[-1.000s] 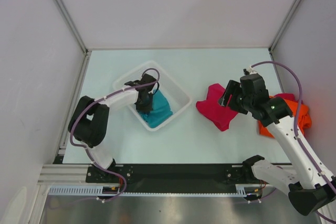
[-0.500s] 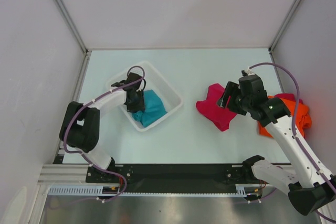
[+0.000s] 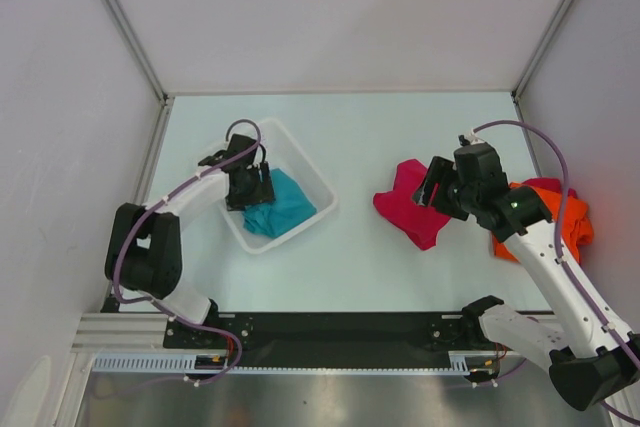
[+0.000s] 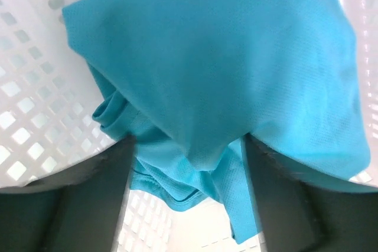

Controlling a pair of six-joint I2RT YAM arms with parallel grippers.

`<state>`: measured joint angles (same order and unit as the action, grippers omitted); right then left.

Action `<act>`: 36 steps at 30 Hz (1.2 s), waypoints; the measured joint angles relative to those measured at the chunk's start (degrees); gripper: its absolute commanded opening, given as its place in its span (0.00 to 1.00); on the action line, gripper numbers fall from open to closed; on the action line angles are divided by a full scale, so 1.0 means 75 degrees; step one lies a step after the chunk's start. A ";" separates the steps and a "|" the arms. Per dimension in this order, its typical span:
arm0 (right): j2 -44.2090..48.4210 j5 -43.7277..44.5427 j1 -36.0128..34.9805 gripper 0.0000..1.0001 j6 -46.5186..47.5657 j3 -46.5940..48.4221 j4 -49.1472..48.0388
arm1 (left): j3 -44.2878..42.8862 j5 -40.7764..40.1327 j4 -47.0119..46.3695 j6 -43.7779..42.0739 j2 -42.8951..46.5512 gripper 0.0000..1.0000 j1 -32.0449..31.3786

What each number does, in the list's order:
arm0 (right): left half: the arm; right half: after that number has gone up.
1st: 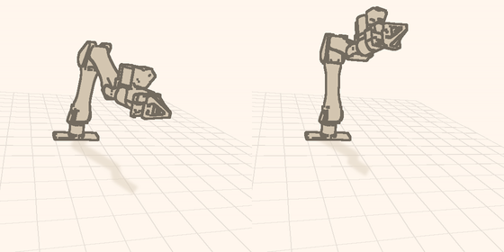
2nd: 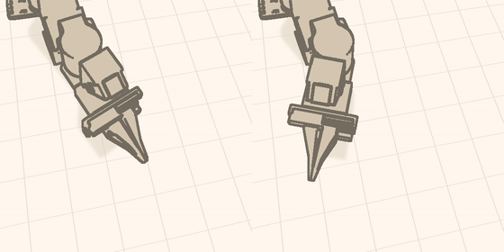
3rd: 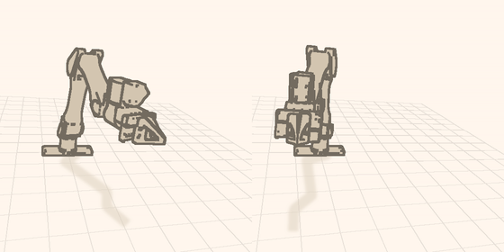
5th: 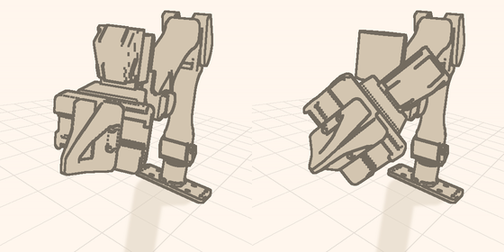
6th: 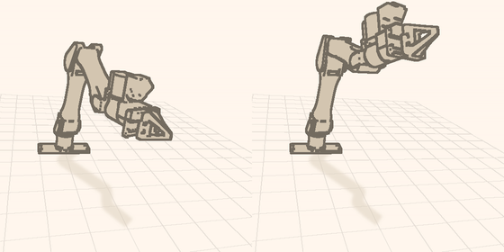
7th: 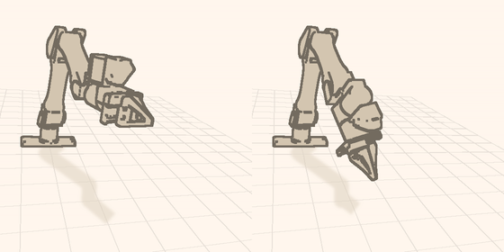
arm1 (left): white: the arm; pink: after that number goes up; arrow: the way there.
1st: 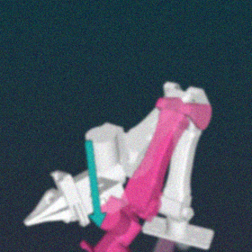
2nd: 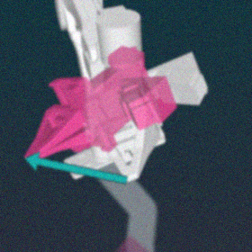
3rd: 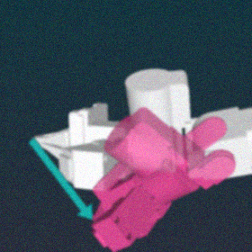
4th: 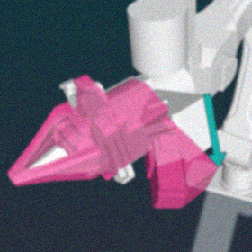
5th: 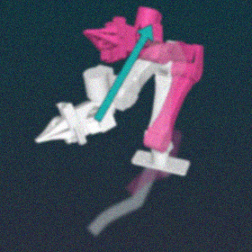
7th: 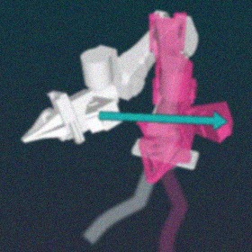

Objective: Fold and stack the t-shirts
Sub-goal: Move the tshirt to the center of the board

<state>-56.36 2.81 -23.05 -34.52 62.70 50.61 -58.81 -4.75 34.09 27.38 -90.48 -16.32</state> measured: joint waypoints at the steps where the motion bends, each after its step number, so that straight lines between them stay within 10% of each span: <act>1: 0.0000 -0.0023 0.0000 0.67 0.0000 -0.0009 0.0003 | 0.0000 -0.0023 -0.0009 -0.0032 0.0041 1.00 0.0000; 17: -0.0012 -0.0233 0.0000 0.66 0.0000 -0.0195 -0.0230 | -0.0624 -0.0038 0.0283 -0.0073 0.1376 1.00 -0.0070; 36: 0.0023 -0.0216 0.0003 0.66 0.0006 -0.0210 -0.0149 | -0.0688 0.2973 -0.2200 0.0790 0.0289 0.99 -0.2148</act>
<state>-56.18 1.19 -23.03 -34.48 61.12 49.50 -63.96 17.54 17.58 33.30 -88.31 -32.42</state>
